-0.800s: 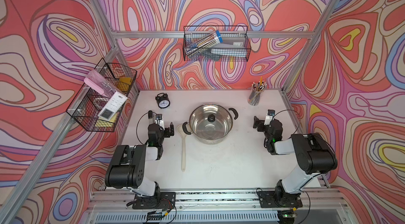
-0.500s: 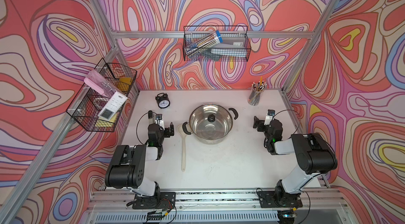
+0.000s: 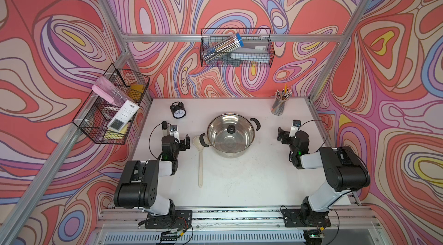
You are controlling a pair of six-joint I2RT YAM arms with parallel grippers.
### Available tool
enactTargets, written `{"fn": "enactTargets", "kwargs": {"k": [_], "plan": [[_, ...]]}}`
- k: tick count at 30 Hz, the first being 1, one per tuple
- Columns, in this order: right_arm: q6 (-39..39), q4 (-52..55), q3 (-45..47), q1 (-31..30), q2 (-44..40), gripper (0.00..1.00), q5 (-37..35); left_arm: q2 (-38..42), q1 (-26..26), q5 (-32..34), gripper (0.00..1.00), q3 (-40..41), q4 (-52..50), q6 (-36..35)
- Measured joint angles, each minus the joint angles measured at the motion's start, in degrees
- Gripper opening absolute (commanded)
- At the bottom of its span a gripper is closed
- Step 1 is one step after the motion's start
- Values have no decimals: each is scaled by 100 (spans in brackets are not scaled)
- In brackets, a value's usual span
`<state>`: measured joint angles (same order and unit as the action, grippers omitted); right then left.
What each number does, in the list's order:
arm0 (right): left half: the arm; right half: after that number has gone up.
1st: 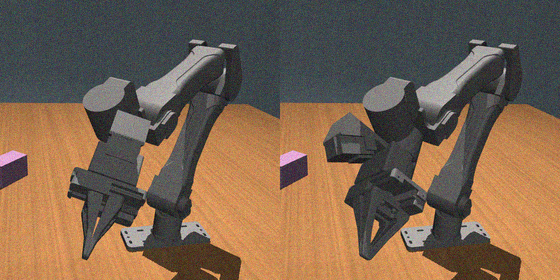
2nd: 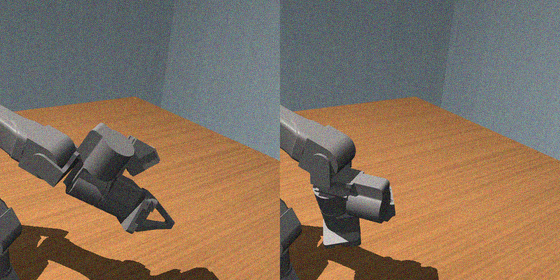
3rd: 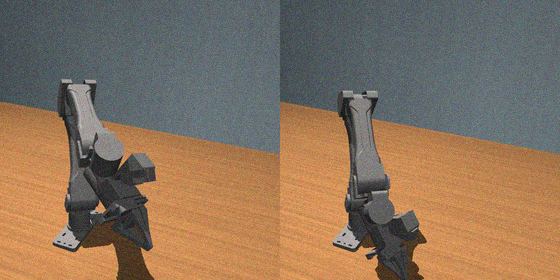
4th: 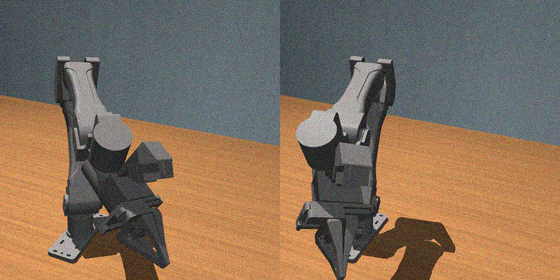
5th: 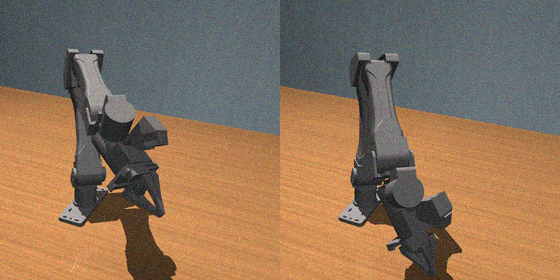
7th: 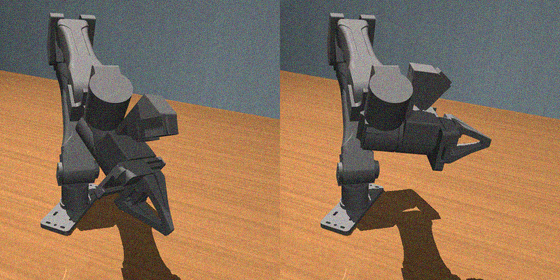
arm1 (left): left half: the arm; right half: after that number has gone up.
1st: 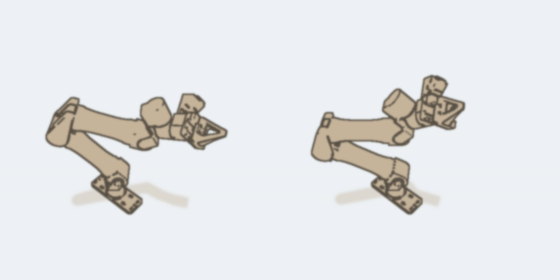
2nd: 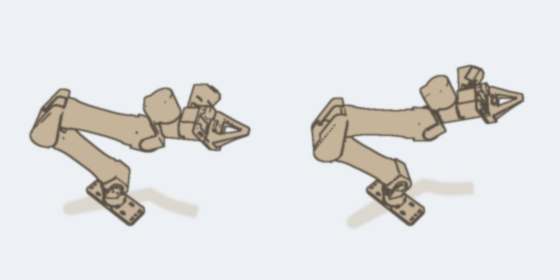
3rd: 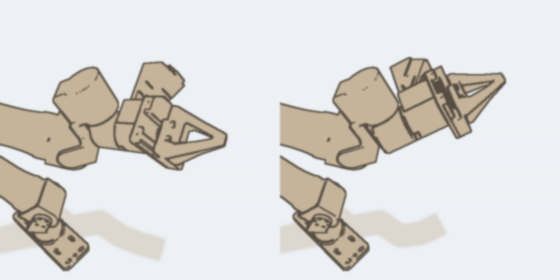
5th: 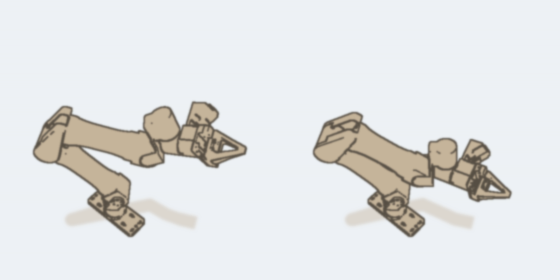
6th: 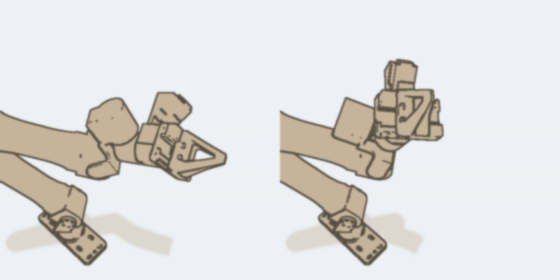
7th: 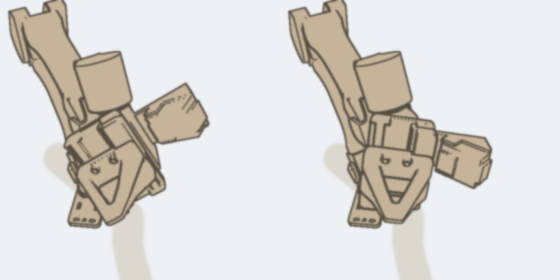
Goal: Stir the soup with a spoon
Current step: Pick up the lid from the pan.
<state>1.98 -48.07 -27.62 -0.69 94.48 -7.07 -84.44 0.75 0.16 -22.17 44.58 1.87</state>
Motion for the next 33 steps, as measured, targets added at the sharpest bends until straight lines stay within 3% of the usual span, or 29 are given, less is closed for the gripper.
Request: {"fn": "enactTargets", "kwargs": {"k": [3,9,11,13,17,20,25,27,33], "plan": [[319,1187,-522,0,-595,98,-372,741,-114,391,99,-219,-879,107],[1526,4207,-2730,4,-1360,98,-964,2041,-601,1069,99,-1556,-3147,966],[1932,5049,-3272,4,-1488,98,-809,2253,-603,1115,99,-2009,-3921,1425],[2260,5893,-3742,7,-1563,92,-378,2402,-599,1014,99,-2455,-4795,1923],[2747,7291,-4601,-131,-1497,87,505,2540,-599,470,99,-3053,-6229,2704],[2920,8094,-5224,-837,-1360,86,658,2660,-601,-188,99,-3254,-6957,3143],[3080,8918,-6242,-2610,-763,86,697,2813,-645,-960,99,-3399,-7700,3696],[3139,9221,-6660,-3112,-385,81,664,2900,-647,-1217,99,-3401,-7844,3888],[3167,10203,-8183,-4013,1045,68,319,2778,-907,-1856,99,-3449,-8107,4428]]}}
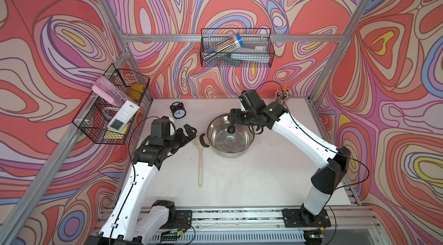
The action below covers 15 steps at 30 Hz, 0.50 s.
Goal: Stir the soup with a spoon
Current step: Pick up the lid from the pan.
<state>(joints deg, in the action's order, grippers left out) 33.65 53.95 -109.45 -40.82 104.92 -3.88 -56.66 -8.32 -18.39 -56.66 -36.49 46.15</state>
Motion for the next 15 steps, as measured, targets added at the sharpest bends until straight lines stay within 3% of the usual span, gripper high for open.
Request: {"fn": "enactTargets", "kwargs": {"k": [5,15], "plan": [[-50,588,-789,-192,903,61,-190,28,-625,66,99,0,-197,153],[-101,1102,-815,-162,1211,52,-420,221,-638,363,99,-125,-433,186]]}}
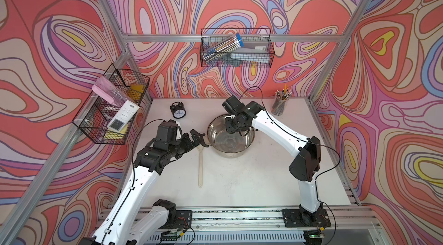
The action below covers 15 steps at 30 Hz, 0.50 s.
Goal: Stir the soup with a spoon
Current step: Pick up the lid from the pan.
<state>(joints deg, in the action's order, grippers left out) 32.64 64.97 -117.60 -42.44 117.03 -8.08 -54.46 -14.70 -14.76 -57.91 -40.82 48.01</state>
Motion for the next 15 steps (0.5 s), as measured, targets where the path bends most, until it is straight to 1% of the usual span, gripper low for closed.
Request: {"fn": "enactTargets", "kwargs": {"k": [6,10,12,15], "plan": [[-2,-15,17,0,85,52,24,-249,0,-7,99,-162,2,-9],[-4,-11,-83,0,339,51,37,-310,0,-9,99,-166,2,-20],[-9,2,-131,0,479,50,33,-310,0,-11,99,-168,2,-22],[-9,57,-293,2,570,45,-2,-310,0,-48,99,-168,2,-24]]}}
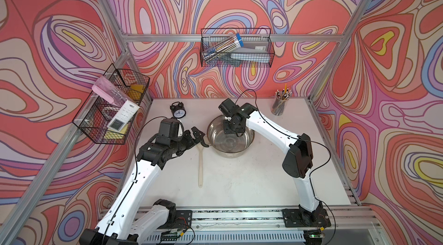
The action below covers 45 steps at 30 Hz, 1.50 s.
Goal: Stir the soup with a spoon
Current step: Pick up the lid from the pan, then place the lid at the center of the board.
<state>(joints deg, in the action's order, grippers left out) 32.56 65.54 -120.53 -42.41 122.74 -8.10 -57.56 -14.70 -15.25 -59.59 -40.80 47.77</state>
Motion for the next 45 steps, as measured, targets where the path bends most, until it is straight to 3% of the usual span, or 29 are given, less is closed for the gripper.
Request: {"fn": "enactTargets", "kwargs": {"k": [6,15,23,28,32,37,40,45], "plan": [[7,101,-181,7,116,38,-4,4,0,-24,99,0,2,-37],[-52,133,-254,7,120,1,-44,7,0,-22,99,0,2,-83],[-319,243,-743,-4,-66,0,-413,7,0,42,99,-28,0,-105],[-343,234,-586,168,-935,0,-798,15,0,157,99,-127,0,-175],[-284,35,476,892,-2238,0,-804,57,0,245,99,-146,-4,-234],[-247,-151,2074,2570,-3679,0,-874,201,0,321,99,-140,-37,-238],[-273,-295,2992,3399,-4138,0,-828,356,0,337,99,4,-37,-227],[-326,-649,4199,4017,-4223,0,-581,706,0,343,99,619,-42,-76]]}}
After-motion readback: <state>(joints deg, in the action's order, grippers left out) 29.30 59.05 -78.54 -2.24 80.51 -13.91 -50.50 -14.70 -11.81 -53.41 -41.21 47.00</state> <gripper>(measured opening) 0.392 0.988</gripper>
